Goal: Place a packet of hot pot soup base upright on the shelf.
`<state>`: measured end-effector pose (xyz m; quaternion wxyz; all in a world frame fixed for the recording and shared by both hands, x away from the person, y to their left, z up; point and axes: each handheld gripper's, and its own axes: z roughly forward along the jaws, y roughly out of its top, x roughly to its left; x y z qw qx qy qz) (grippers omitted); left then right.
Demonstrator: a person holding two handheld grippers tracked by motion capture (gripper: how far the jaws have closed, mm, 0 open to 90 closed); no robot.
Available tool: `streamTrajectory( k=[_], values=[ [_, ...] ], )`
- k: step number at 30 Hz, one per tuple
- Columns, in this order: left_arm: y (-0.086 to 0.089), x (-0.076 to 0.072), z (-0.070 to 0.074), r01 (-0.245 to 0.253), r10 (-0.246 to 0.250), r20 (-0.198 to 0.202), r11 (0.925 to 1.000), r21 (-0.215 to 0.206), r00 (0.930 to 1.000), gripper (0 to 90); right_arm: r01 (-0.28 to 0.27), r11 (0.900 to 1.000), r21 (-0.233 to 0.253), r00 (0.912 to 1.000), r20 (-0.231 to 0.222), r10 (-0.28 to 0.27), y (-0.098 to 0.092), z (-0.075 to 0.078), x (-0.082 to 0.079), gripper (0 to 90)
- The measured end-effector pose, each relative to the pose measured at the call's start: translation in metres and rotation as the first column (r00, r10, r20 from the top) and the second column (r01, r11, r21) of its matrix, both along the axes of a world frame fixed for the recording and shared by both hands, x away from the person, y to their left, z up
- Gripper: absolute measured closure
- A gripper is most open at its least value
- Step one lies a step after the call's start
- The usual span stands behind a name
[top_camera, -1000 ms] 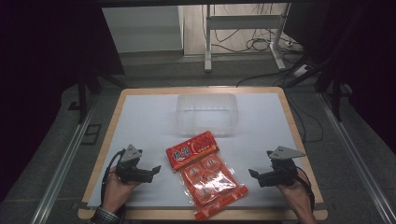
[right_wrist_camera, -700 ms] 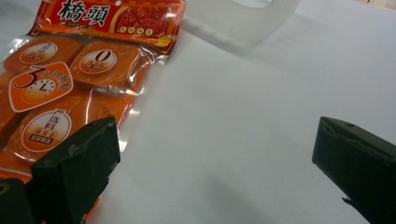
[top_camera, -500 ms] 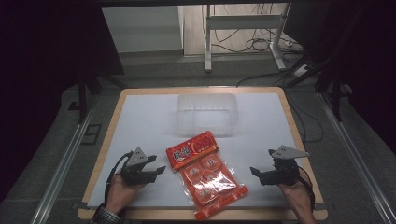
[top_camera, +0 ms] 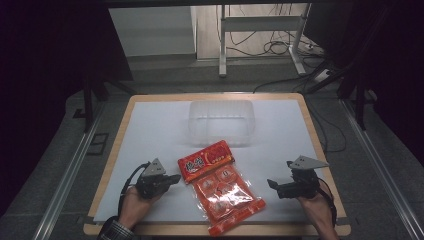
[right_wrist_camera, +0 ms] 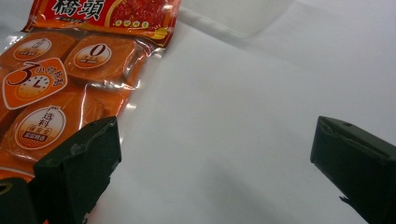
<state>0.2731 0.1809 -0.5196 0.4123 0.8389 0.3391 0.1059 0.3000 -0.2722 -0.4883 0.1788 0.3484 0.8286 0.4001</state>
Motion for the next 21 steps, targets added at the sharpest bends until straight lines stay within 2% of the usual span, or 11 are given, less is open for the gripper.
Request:
streamTrajectory(
  k=[5,9,16,21],
  values=[
    [-0.010,0.003,-0.003,0.025,-0.025,-0.018,0.9996,-0.009,0.9995,89.8,-0.002,1.000,-0.005,1.0000,-0.003,0.002,0.000,-0.001,0.001,1.9],
    [-0.019,0.006,-0.006,0.034,-0.034,-0.022,0.9994,0.001,0.9992,89.8,-0.001,1.000,-0.008,1.0000,-0.004,0.001,0.001,-0.001,0.001,1.9],
    [-0.033,0.011,-0.014,0.031,-0.030,-0.039,0.9989,0.035,0.9988,89.8,0.000,1.000,-0.012,1.0000,-0.006,0.000,0.001,-0.002,0.002,2.0],
    [-0.040,0.011,-0.016,0.028,-0.026,-0.030,0.9979,0.058,0.9992,89.8,0.002,1.000,-0.012,1.0000,-0.008,-0.002,0.001,-0.002,0.002,2.0]
  ],
)
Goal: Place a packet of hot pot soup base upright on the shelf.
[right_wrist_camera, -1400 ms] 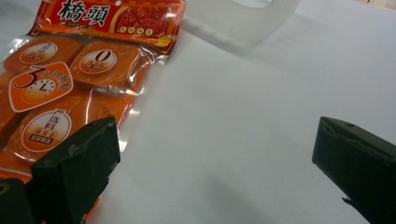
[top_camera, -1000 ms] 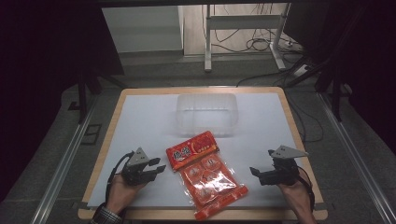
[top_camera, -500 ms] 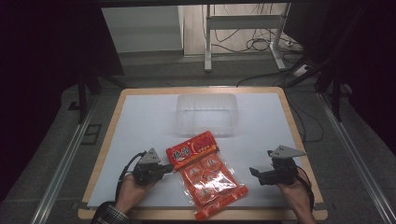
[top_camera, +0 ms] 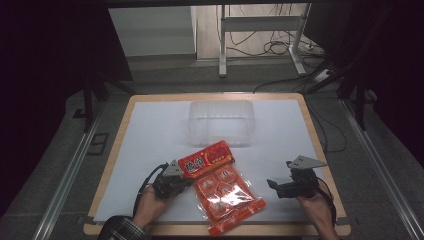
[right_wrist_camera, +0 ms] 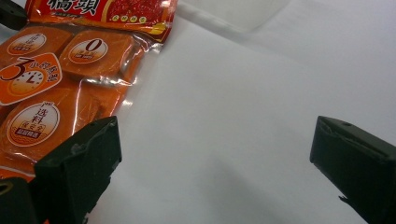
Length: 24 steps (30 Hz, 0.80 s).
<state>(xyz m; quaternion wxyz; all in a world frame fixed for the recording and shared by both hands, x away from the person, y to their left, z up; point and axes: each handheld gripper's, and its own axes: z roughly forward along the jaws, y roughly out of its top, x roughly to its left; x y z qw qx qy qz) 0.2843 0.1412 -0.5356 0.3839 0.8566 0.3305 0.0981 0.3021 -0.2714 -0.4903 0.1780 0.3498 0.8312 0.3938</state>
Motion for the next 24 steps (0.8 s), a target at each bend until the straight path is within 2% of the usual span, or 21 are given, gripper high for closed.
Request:
streamTrajectory(
  k=[11,15,24],
  values=[
    [-0.011,0.010,-0.002,-0.008,0.007,0.022,0.9998,0.020,0.9997,89.8,-0.001,1.000,-0.006,1.0000,-0.006,0.001,0.001,-0.001,0.001,2.0],
    [-0.015,0.018,-0.003,-0.007,0.007,0.017,0.9999,0.011,0.9998,89.9,-0.003,1.000,-0.006,1.0000,-0.006,0.003,0.001,-0.001,0.001,2.1],
    [-0.029,0.038,-0.001,0.014,-0.015,0.021,0.9996,0.025,0.9997,89.9,-0.012,1.000,-0.020,0.9994,-0.031,0.012,0.002,-0.004,0.003,2.0]
  ],
)
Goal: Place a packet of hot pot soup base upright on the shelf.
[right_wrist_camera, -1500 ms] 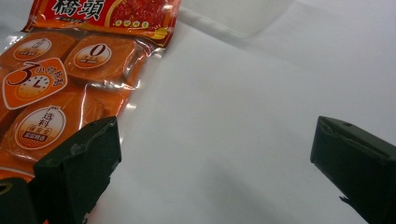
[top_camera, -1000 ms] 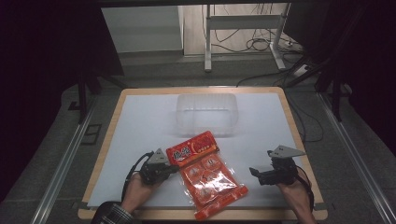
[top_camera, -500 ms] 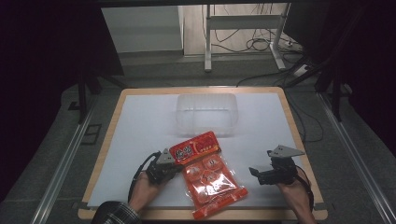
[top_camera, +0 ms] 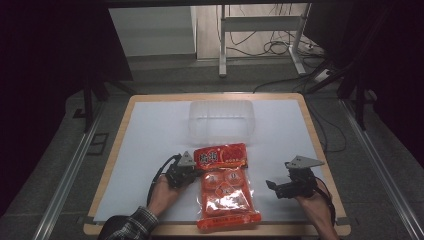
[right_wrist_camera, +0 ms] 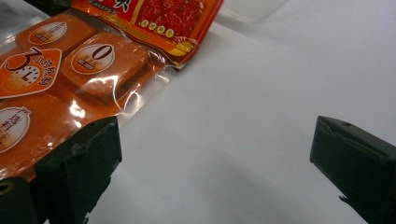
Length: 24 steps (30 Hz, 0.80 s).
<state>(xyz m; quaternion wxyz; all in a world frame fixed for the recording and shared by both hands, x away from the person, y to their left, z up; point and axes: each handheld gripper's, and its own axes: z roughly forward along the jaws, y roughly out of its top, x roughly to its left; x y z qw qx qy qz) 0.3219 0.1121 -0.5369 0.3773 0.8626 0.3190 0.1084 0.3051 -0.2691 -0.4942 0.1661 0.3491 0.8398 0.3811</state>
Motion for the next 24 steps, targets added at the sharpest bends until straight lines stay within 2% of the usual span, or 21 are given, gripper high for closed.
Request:
streamTrajectory(
  k=[12,18,24],
  values=[
    [-0.022,0.026,0.000,0.036,-0.036,0.001,0.9992,-0.016,0.9993,89.9,0.000,1.000,-0.014,0.9993,-0.037,0.000,0.000,-0.004,0.003,2.0],
    [-0.032,0.035,0.001,0.061,-0.061,0.003,0.9981,-0.011,0.9981,89.9,0.003,1.000,-0.016,0.9992,-0.039,-0.003,0.000,-0.004,0.003,1.9],
    [-0.043,0.043,0.001,0.078,-0.078,-0.001,0.9966,-0.029,0.9970,89.9,0.002,1.000,-0.014,0.9992,-0.039,-0.003,0.000,-0.005,0.003,1.9]
  ],
)
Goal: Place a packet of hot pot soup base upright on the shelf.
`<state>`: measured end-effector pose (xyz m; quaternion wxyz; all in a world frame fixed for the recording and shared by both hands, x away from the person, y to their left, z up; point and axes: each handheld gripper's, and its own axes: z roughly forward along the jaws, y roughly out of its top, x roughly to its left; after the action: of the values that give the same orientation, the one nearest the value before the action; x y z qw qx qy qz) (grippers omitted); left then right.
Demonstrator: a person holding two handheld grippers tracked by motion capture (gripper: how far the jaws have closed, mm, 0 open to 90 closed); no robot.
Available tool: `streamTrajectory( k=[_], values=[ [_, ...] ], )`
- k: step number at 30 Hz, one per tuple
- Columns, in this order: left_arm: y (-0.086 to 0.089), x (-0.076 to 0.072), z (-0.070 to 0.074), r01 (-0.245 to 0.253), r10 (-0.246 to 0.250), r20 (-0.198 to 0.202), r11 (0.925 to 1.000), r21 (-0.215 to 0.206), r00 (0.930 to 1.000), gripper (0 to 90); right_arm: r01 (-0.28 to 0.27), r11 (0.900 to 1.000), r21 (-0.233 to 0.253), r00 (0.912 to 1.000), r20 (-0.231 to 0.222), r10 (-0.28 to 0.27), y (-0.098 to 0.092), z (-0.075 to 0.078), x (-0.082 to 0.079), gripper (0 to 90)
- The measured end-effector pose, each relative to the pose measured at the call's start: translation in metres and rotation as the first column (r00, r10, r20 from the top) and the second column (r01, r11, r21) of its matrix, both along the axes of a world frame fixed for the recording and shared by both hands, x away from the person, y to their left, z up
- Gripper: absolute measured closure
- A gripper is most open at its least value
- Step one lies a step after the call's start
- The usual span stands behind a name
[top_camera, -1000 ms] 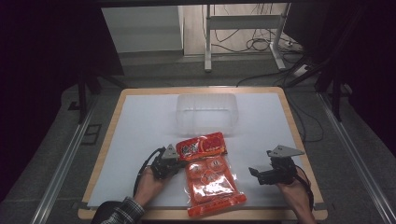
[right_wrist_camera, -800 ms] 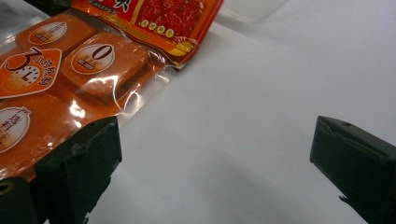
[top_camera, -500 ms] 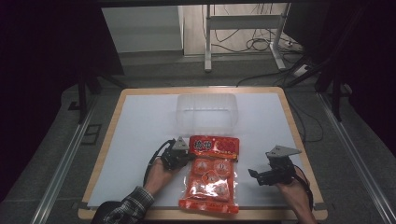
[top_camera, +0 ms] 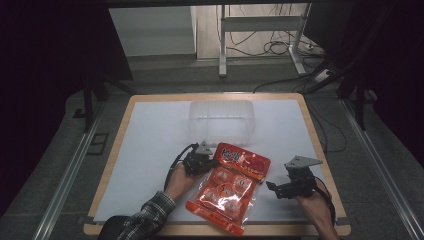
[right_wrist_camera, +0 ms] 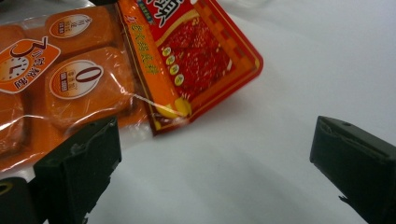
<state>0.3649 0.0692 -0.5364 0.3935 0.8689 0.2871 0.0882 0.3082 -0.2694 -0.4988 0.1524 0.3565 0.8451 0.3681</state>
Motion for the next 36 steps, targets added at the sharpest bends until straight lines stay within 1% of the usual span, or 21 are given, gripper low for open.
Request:
streamTrajectory(
  k=[5,6,8,9,10,11,12,16,18,19,20,22,23,24,25,27,32,34,36],
  values=[
    [-0.012,0.004,0.000,0.012,-0.012,0.006,0.9999,-0.009,0.9999,89.9,-0.003,1.000,-0.001,1.0000,-0.001,0.003,0.000,0.000,0.000,1.9],
    [-0.014,0.005,0.001,0.017,-0.017,0.007,0.9998,-0.001,0.9998,89.9,-0.005,1.000,-0.002,1.0000,0.000,0.005,0.000,0.000,0.000,1.9],
    [-0.019,0.007,0.001,0.021,-0.021,0.011,0.9998,-0.001,0.9997,89.9,-0.007,1.000,-0.002,1.0000,0.001,0.007,0.000,0.000,0.000,1.9],
    [-0.020,0.007,0.001,0.031,-0.031,0.016,0.9995,0.012,0.9994,89.9,-0.005,1.000,-0.002,1.0000,-0.001,0.005,0.000,0.000,0.000,1.9],
    [-0.021,0.007,0.001,0.029,-0.029,0.018,0.9995,0.010,0.9994,89.9,-0.005,1.000,-0.002,1.0000,-0.002,0.005,0.000,0.000,0.000,1.9],
    [-0.022,0.007,0.001,0.030,-0.031,0.025,0.9995,0.011,0.9992,89.9,-0.005,1.000,-0.003,1.0000,-0.002,0.005,0.000,0.000,0.000,1.9],
    [-0.021,0.007,0.002,0.038,-0.039,0.032,0.9990,0.023,0.9987,89.9,-0.005,1.000,-0.003,1.0000,-0.002,0.005,0.000,0.000,0.000,1.9],
    [-0.016,0.007,0.004,0.028,-0.028,0.015,0.9993,-0.024,0.9995,89.7,-0.009,1.000,-0.006,1.0000,-0.003,0.009,0.000,0.000,0.000,1.9],
    [-0.013,0.006,0.005,0.034,-0.033,0.021,0.9992,-0.020,0.9992,88.6,-0.009,1.000,0.000,1.0000,-0.002,0.009,0.000,0.000,0.000,1.9],
    [-0.013,0.005,0.005,0.035,-0.034,0.026,0.9993,-0.015,0.9991,86.8,-0.009,1.000,0.001,1.0000,-0.003,0.009,0.000,0.000,0.000,1.9],
    [-0.013,0.003,0.006,0.026,-0.025,0.028,0.9993,-0.025,0.9993,85.7,-0.010,1.000,0.000,0.9999,-0.003,0.010,0.000,0.000,0.000,1.9],
    [-0.011,0.001,0.008,0.022,-0.021,0.038,0.9996,-0.018,0.9991,82.4,-0.012,1.000,-0.003,0.9999,-0.003,0.012,0.000,0.000,-0.001,1.9],
    [-0.008,0.000,0.009,0.027,-0.027,0.045,0.9996,-0.001,0.9986,80.6,-0.013,1.000,-0.006,0.9999,-0.003,0.013,0.000,0.001,-0.001,1.9],
    [-0.007,-0.001,0.010,0.018,-0.018,0.046,0.9998,-0.009,0.9988,78.8,-0.014,1.000,-0.007,0.9999,-0.002,0.014,0.000,0.001,-0.001,1.9],
    [-0.004,-0.002,0.012,0.017,-0.017,0.047,0.9999,0.002,0.9987,75.8,-0.015,1.000,-0.006,0.9999,-0.002,0.015,0.000,0.001,-0.001,1.9],
    [0.001,-0.005,0.014,0.005,-0.005,0.055,1.0000,0.001,0.9985,71.7,-0.017,1.000,-0.007,0.9999,-0.003,0.017,0.000,0.000,-0.001,1.9],
    [0.013,-0.012,0.020,-0.030,0.031,0.047,0.9995,-0.010,0.9984,60.5,-0.021,1.000,-0.004,0.9998,-0.003,0.021,0.000,0.001,-0.001,1.9],
    [0.015,-0.015,0.023,-0.033,0.034,0.042,0.9994,-0.013,0.9985,55.4,-0.022,1.000,-0.002,0.9998,-0.002,0.022,0.001,0.000,-0.001,1.9],
    [0.019,-0.018,0.025,-0.038,0.038,0.047,0.9992,-0.009,0.9982,50.1,-0.024,1.000,-0.004,0.9997,-0.004,0.024,0.000,0.000,-0.001,1.9]
  ],
)
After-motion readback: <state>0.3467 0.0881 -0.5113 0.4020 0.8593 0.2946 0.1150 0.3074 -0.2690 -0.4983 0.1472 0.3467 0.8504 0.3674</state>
